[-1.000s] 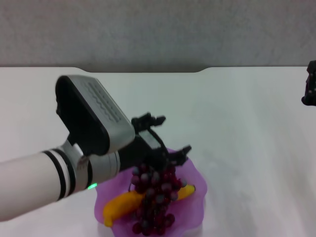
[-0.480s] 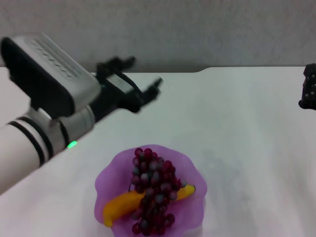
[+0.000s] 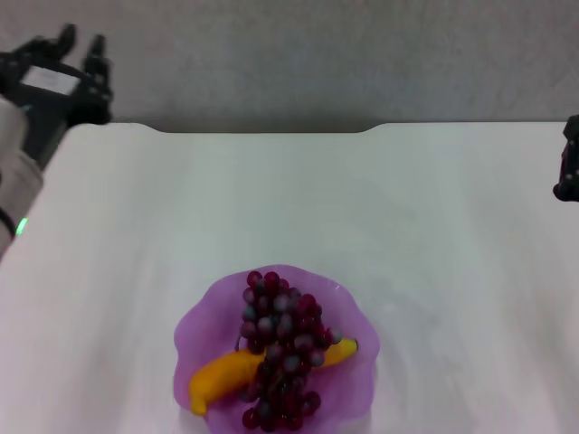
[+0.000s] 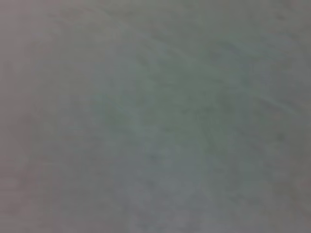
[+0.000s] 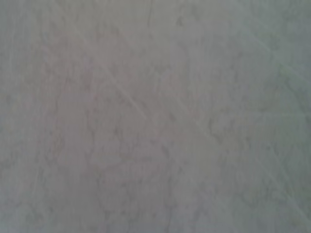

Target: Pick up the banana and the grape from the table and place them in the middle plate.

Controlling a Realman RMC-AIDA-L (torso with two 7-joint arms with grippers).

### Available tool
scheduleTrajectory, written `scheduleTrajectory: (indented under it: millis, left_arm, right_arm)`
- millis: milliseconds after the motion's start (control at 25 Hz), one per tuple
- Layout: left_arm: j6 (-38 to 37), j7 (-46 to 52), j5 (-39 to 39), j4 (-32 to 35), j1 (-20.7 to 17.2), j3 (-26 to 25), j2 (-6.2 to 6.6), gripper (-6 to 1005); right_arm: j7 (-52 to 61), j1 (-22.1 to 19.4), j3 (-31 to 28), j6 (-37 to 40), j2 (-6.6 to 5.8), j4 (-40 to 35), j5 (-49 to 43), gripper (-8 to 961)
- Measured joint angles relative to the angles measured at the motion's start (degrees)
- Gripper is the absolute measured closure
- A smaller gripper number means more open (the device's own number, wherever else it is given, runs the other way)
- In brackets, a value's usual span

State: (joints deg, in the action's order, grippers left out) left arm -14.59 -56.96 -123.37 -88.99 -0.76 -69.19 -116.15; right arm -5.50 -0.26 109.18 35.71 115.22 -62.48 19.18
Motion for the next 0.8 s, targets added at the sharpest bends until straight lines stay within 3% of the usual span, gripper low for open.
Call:
scheduleTrajectory:
  millis: [320, 440, 640, 800]
  left_arm:
    - [-16.6, 13.9, -0.6, 10.2, 1.4, -0.7, 0.11, 736]
    - [-19.8, 20.3, -0.7, 15.8, 3.2, -2.3, 0.41, 960]
    - [-20.0, 31.6, -2.3, 26.2, 7.5, -4.6, 2.09, 975]
    - [-20.3, 46.9, -9.3, 35.1, 10.9, -4.7, 4.04, 978]
  right_arm:
    - [0.1, 1.1, 0.0, 2.2, 0.08, 2.6, 0.2, 937]
    - [0.2, 1.4, 0.0, 2.5, 0.09, 3.3, 0.2, 937]
    - [0.2, 1.9, 0.0, 2.6, 0.09, 3.8, 0.1, 937]
    - [0.3, 2.6, 0.0, 2.6, 0.09, 4.9, 0.2, 937]
